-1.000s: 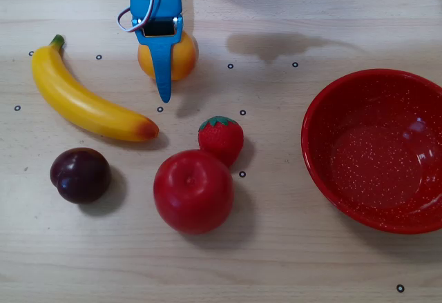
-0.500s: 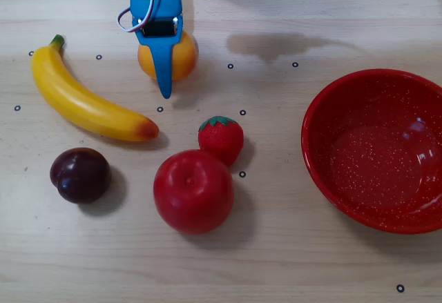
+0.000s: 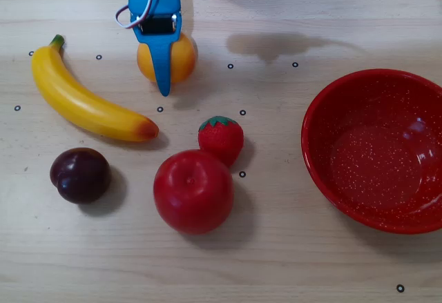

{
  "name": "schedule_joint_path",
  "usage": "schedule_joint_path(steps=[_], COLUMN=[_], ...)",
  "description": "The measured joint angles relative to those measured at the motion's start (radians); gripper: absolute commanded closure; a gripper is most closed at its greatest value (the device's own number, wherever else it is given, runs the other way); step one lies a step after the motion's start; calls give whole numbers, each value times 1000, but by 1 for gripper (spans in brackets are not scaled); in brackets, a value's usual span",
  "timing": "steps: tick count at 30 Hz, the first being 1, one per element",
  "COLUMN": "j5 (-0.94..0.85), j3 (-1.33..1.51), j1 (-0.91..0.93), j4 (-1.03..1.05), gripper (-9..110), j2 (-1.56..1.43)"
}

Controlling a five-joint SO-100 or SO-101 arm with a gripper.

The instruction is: Put the peach in the red bowl.

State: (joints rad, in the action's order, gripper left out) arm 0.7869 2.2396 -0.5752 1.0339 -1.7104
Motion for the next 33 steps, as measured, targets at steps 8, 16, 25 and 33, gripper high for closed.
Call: schedule_joint_path(steps=[8, 16, 25, 33], j5=[0, 2, -6, -11], j3=[0, -43, -155, -456], j1=[-6, -6, -72, -67], j4=[0, 43, 333, 591], gripper=[100, 101, 101, 101], j2=[2, -6, -12, -78])
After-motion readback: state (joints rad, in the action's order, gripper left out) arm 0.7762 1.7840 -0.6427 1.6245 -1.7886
